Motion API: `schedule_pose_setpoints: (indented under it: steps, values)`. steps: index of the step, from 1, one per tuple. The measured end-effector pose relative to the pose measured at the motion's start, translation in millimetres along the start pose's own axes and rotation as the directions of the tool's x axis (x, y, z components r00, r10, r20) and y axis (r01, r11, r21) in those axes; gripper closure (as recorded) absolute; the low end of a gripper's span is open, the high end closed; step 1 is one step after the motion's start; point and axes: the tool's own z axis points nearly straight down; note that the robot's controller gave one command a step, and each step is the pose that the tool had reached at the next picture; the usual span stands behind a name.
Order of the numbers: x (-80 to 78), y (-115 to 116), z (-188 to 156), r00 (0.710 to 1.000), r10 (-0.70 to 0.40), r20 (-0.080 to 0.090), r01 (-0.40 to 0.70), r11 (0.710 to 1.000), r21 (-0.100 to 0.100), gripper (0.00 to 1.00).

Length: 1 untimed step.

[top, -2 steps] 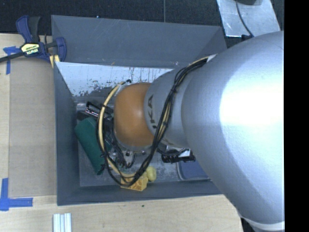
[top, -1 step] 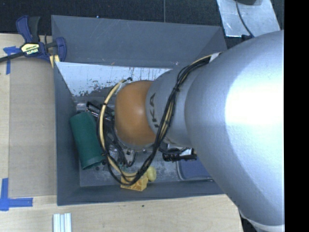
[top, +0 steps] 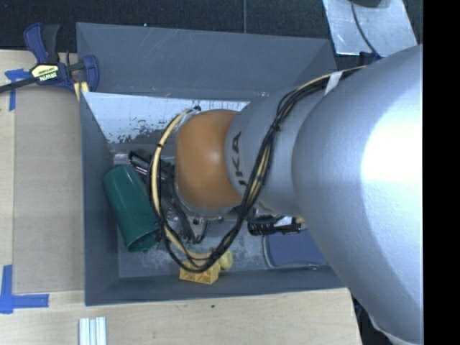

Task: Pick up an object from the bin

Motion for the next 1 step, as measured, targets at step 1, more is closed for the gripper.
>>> schedule_pose_setpoints:
  steps: [1]
  values:
    - [-1.7, 1.2, -32.8, 1.000, -0.001, 0.005, 0.001, 1.000, -0.005, 1.00]
